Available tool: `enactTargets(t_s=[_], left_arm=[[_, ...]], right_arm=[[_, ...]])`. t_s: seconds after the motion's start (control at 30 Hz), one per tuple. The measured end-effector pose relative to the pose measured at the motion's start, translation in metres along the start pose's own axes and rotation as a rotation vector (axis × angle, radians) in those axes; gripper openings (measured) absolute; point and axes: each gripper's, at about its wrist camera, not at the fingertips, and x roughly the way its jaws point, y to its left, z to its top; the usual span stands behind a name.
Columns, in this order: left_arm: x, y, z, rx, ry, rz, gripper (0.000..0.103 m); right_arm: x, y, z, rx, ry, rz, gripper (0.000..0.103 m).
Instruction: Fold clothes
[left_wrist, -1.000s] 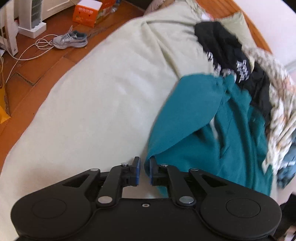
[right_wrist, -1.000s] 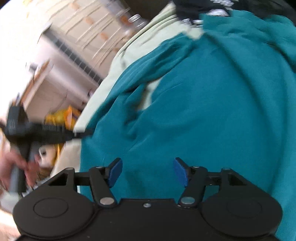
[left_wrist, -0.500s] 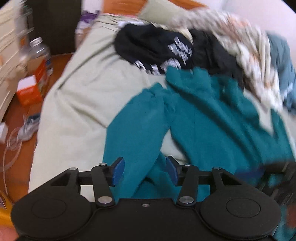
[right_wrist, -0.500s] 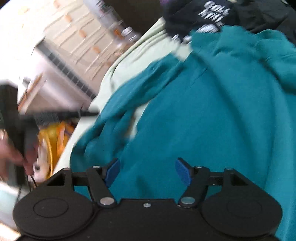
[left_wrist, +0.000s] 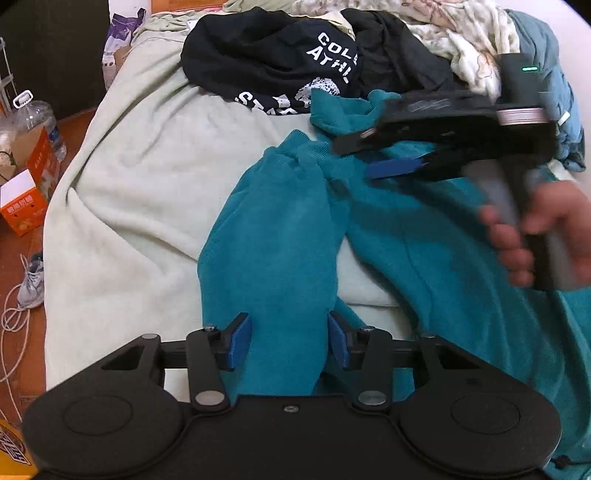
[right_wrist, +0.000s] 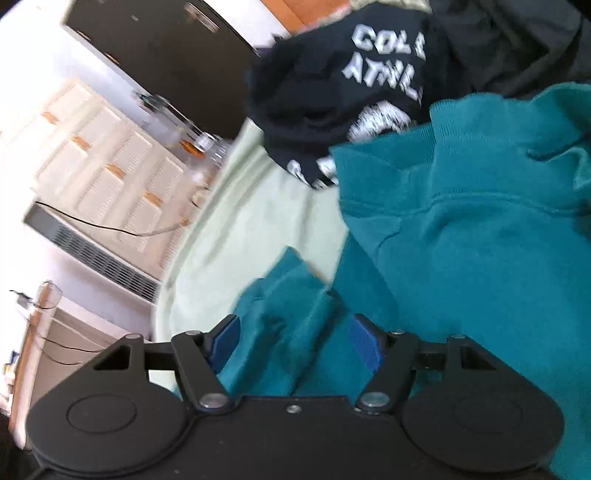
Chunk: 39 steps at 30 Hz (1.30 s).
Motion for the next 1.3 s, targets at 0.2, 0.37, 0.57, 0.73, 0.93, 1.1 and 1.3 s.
enactTargets(t_s=[0.2,0.37,0.57,0.73,0.93,1.1,1.3], left_arm=[[0.001,-0.007,-0.011,0.04,0.016,0.023,0.05],[0.002,0.004,-0.011,-0.046,-0.013,0.071,0.01],[-0.01,0.03,-0.011,-0.205,-0.1,0.053,0.006],[-0.011,0.051,0.006,-0.272,-0.144,0.01,0.004],[-0.01,0.08,0.001,-0.394,-0.123,0.022,0.003],[-0.012,0.093,-0.011,-0.471,-0.12,0.009,0.003],[-0.012,0.094,-0.011,-0.449,-0.115,0.012,0.004]], right_arm=[[0.015,-0.002,0.004,0.047,0.083,0.048,0.017],[0.005,0.011,0.019,0.053,0.067,0.092,0.009],[-0.031,0.044,0.051,0.086,-0.056,0.231,0.006],[-0.061,0.082,0.073,-0.006,-0.169,0.267,0.0],[-0.026,0.075,0.074,-0.064,-0.064,0.163,0.025],[0.013,0.025,0.049,0.074,0.067,0.089,0.044],[0.047,0.015,0.047,0.18,0.115,0.222,0.049]])
